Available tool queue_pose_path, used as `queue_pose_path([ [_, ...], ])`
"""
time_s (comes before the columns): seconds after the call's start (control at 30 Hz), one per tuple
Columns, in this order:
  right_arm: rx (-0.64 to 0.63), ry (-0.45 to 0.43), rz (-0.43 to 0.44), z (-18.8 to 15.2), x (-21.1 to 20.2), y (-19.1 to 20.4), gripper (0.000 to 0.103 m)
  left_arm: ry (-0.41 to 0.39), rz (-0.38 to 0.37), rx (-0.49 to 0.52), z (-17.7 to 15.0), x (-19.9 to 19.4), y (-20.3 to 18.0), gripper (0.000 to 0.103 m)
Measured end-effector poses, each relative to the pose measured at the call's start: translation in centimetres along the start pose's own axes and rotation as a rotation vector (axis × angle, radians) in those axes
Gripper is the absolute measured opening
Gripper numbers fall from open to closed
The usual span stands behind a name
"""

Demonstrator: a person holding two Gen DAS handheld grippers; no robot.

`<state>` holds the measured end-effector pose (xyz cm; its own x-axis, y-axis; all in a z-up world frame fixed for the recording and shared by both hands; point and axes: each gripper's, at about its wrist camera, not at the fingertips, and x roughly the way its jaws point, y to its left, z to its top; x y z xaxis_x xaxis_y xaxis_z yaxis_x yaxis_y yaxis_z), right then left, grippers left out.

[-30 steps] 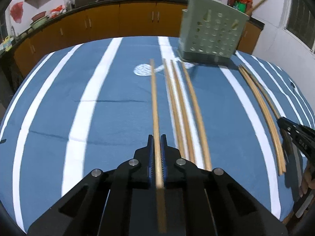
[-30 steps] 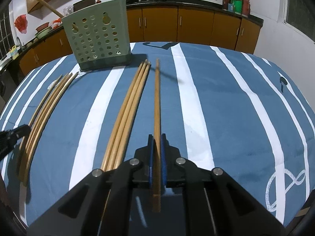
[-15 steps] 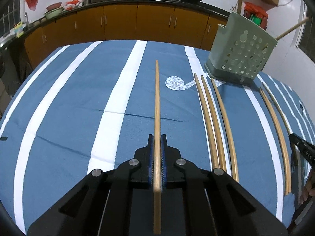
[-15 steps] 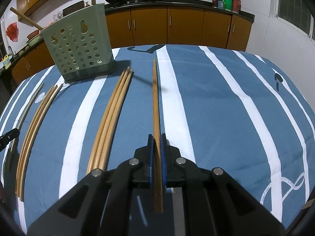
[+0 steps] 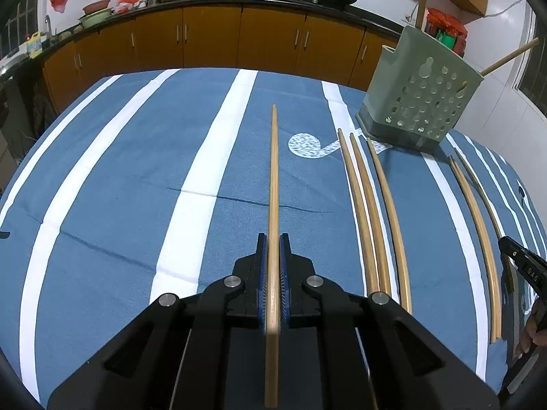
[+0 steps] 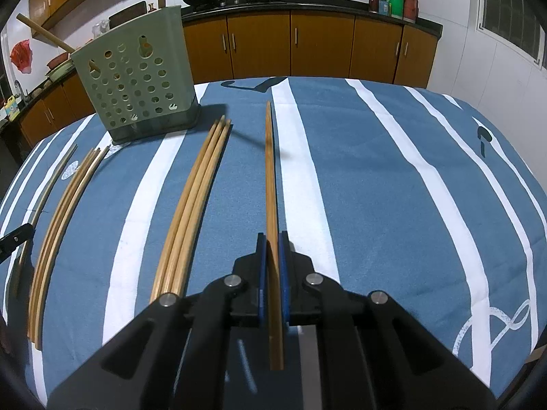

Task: Organize utensils
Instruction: 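Raise the left tool's chopstick into the holder while the right tool inserts its chopstick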

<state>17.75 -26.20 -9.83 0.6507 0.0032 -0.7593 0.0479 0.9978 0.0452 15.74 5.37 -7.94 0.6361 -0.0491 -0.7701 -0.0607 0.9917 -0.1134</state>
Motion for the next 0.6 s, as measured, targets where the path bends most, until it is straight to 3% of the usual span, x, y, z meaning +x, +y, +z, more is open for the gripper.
queue_pose_path([
  [0.6,-0.008,0.001,-0.004,-0.05,0.04,0.10,0.010,0.000,-0.012,-0.009,0.01,-0.05,0.16,0.009],
])
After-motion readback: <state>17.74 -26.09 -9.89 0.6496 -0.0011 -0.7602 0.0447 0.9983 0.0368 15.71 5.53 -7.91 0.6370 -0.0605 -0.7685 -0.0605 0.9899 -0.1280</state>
